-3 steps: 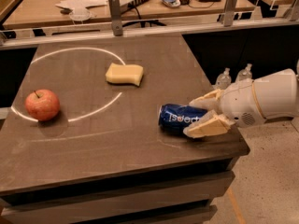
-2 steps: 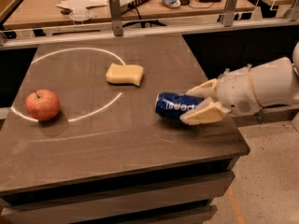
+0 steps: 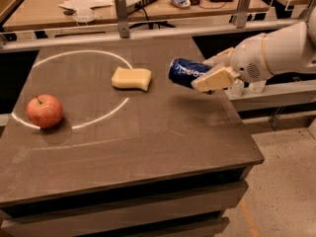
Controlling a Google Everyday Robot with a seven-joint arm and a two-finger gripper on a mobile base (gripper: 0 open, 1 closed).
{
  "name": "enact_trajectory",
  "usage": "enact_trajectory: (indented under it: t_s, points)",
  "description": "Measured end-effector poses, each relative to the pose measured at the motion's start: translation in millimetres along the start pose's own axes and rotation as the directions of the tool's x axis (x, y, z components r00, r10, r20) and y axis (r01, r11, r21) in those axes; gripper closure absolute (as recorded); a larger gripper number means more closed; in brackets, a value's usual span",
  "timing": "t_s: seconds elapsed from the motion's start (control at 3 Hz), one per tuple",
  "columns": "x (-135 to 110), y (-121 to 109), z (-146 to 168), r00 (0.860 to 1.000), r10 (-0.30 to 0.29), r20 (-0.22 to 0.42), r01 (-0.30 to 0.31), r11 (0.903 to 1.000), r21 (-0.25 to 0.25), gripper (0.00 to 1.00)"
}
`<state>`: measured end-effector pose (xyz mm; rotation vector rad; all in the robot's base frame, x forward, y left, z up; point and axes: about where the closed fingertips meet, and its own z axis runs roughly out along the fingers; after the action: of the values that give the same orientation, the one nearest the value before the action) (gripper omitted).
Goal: Move pepsi can near sponge
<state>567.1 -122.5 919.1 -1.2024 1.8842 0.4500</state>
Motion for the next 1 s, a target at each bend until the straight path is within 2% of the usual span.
enact_trajectory:
  t_s: [0.33,0.67,1.0]
  points:
    - [-11.3,-17.5,33.1,0.997,-0.005,-0.073,0.005,1.0,-0.006,1.0]
    - [-11.6,-19.2,63.1,0.995,-0.014,-0.103,0.008,0.9984,-0.057,0.97]
    - [-3.2,-15.7,84.0,0.993,-0.007,-0.118,-0.006,0.9943,-0.107,0.75]
